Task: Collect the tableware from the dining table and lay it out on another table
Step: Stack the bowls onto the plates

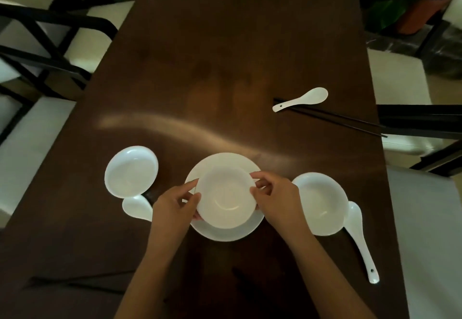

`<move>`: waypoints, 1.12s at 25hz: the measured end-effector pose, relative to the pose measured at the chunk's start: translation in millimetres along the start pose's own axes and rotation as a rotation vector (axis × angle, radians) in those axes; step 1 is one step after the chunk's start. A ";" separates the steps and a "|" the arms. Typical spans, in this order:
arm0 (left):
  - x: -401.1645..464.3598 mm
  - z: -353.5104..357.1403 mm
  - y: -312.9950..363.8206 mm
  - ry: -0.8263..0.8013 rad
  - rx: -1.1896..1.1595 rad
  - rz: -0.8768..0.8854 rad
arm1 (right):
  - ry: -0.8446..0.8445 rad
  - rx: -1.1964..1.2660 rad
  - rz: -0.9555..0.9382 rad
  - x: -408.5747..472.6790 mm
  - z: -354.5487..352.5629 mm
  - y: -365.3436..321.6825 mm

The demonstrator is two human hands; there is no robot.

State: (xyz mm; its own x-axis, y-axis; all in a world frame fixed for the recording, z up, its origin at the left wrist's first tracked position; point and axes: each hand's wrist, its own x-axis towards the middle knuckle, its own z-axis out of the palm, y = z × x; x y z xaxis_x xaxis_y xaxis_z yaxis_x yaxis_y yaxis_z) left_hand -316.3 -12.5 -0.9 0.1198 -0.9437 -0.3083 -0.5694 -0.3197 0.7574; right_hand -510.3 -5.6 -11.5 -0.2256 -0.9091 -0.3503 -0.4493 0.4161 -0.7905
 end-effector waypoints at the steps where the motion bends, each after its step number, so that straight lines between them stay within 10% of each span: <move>1: -1.7 0.4 -1.1 -0.001 -0.001 -0.002 | 0.014 -0.011 0.003 -1.4 2.2 1.2; 9: -0.8 3.0 -6.2 -0.007 -0.086 0.004 | 0.074 0.070 0.019 -7.2 -7.7 3.9; 16: -6.8 2.7 -13.6 -0.107 -0.143 0.015 | 0.547 0.399 0.407 -75.7 -66.3 61.0; 28: -1.9 3.8 -18.1 -0.142 -0.286 -0.026 | 0.445 0.378 0.497 -64.2 -65.1 68.0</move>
State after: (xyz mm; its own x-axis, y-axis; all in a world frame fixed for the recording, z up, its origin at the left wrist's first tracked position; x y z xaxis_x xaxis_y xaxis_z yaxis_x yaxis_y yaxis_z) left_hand -309.3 -4.6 -16.2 0.0050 -0.9199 -0.3922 -0.3136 -0.3739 0.8728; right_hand -582.6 82.5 -10.1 -0.6864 -0.4894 -0.5380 0.1043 0.6658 -0.7388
